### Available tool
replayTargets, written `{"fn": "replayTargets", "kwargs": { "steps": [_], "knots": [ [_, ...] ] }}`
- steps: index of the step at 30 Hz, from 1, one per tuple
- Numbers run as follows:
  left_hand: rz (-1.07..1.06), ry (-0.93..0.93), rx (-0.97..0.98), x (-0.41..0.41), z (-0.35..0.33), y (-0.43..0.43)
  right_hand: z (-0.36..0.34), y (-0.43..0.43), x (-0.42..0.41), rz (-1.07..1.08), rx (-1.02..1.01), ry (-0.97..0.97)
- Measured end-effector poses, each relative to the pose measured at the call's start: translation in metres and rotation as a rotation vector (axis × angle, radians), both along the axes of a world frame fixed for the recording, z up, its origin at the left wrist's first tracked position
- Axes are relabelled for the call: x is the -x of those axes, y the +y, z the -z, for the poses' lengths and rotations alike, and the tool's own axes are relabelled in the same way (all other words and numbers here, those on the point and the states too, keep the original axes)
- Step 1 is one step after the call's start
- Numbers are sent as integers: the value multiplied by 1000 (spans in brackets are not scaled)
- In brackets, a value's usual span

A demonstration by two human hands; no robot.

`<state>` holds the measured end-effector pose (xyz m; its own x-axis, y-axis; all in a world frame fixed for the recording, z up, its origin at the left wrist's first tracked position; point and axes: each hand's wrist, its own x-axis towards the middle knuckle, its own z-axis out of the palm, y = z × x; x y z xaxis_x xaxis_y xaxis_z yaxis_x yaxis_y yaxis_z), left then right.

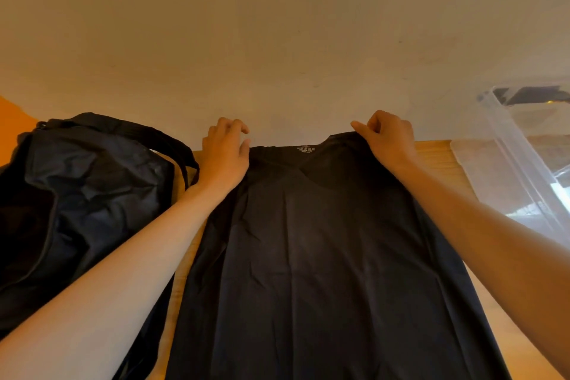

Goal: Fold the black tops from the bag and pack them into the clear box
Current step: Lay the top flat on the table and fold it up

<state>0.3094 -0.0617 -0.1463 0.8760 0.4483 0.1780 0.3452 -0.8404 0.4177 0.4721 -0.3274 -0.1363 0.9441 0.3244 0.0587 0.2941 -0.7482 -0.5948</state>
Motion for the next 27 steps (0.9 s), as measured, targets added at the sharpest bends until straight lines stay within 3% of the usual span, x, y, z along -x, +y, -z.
{"fn": "replayTargets", "kwargs": {
  "steps": [3,5,8,10,12,15,18,24,27],
  "knots": [
    [125,5,-119,15,-6,-26,7,-5,11,-86,139,-232],
    [153,157,-133,23,-6,-42,12,-8,18,-202,238,-298],
    [190,325,-157,27,6,-51,17,-4,18,-214,261,-237],
    [191,281,-96,25,4,-48,10,-1,12,-160,132,-136],
    [185,195,-6,17,-1,-40,-2,0,6,-237,43,-79],
    [325,243,-24,7,-7,-28,-10,-1,0,-482,195,-89],
    [432,424,-130,5,-2,-20,-8,-1,-4,-518,253,-103],
    [178,227,7,-9,-2,0,-4,2,-5,-516,192,-87],
    [17,468,57,-20,-9,10,-3,4,0,-494,117,16]
  ]
}}
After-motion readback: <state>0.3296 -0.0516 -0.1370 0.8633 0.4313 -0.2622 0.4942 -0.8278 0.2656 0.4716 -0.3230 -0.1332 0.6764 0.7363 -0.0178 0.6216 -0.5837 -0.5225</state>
